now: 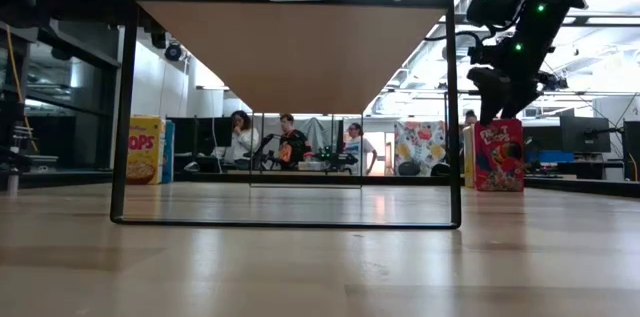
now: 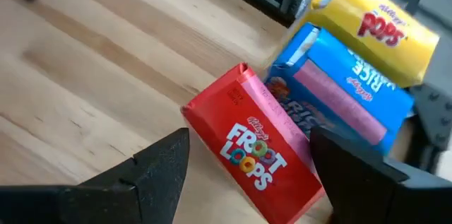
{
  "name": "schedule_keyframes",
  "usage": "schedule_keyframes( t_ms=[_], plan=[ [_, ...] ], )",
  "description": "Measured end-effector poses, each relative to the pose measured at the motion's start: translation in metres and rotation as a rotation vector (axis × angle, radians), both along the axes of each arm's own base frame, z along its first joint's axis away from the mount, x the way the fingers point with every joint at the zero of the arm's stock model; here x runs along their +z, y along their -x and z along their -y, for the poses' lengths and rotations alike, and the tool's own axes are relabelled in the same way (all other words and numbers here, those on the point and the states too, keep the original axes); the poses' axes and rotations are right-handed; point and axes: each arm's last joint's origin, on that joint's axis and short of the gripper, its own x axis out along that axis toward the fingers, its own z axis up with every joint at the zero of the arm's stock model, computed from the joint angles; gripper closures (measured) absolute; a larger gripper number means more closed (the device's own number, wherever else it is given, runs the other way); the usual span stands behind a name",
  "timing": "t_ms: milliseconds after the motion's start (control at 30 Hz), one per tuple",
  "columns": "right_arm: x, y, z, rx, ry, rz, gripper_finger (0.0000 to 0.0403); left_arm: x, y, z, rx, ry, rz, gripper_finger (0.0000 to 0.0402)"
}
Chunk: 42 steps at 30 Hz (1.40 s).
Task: Stack cereal on shelf
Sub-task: Put the red cereal box and aligned with the red cereal box on the shelf
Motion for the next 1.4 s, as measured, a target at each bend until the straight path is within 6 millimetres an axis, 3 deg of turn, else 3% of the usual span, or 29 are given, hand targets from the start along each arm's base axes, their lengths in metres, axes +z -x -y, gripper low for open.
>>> schedule_keyframes(
  t_ms=[467,700,867,1400],
  plan=[
    [0.005,-0.010,0.000,0.018,-0.105,0.226,0.0119,0.000,0.000,0.000,0.000,0.000,-0.001,0.0401],
    [0.024,-0.011,0.002,0.142,-0.026,0.142,0.0119,0.000,0.000,0.000,0.000,0.000,-0.002,0.0402],
    [0.026,-0.011,0.002,0.251,0.016,0.061,0.0119,0.000,0.000,0.000,0.000,0.000,-0.002,0.0401],
    [-0.002,-0.026,0.014,0.386,-0.041,-0.137,0.0119,-0.001,0.000,0.000,0.000,0.001,-0.006,0.0402]
  ],
)
